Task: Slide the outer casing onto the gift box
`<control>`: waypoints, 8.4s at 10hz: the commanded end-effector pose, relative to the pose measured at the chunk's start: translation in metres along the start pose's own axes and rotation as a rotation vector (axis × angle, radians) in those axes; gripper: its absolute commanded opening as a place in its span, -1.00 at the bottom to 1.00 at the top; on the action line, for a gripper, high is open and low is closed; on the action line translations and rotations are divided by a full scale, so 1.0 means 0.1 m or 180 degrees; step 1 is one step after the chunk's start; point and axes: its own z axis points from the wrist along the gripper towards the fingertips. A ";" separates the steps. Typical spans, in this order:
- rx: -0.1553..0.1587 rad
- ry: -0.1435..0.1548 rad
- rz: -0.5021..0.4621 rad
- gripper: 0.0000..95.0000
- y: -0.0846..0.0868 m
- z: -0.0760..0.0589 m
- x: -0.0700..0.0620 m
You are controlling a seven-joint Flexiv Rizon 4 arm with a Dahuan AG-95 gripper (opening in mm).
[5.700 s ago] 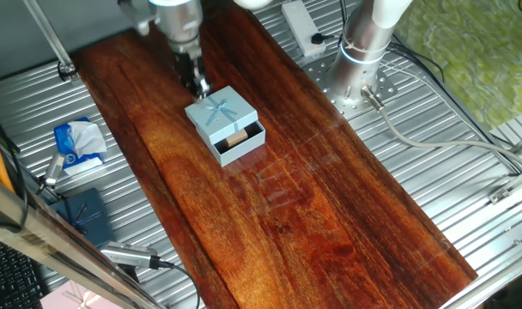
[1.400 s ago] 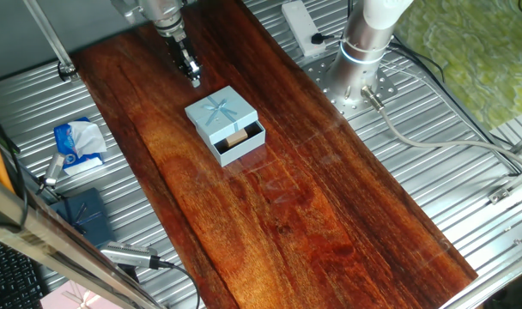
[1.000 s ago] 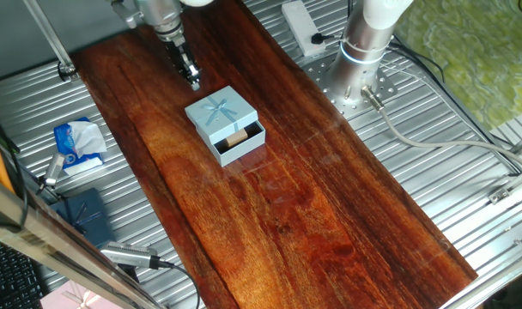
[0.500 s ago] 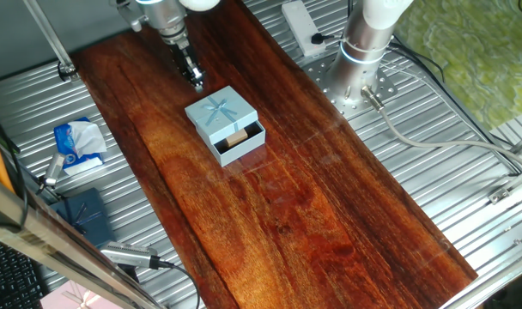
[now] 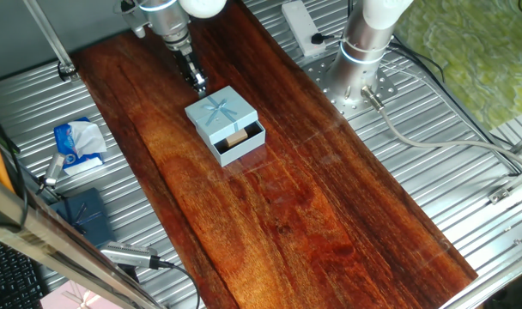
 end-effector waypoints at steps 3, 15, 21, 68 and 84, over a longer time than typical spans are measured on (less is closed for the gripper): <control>-0.0010 0.0011 0.0029 -1.00 0.01 0.02 -0.01; -0.0016 -0.0005 0.0035 -1.00 0.03 0.02 -0.03; -0.0022 -0.0011 0.0000 -1.00 0.03 0.02 -0.03; -0.0150 0.0101 -0.0016 -1.00 0.53 0.11 0.11; -0.0011 0.0125 -0.0166 -1.00 0.56 -0.04 0.16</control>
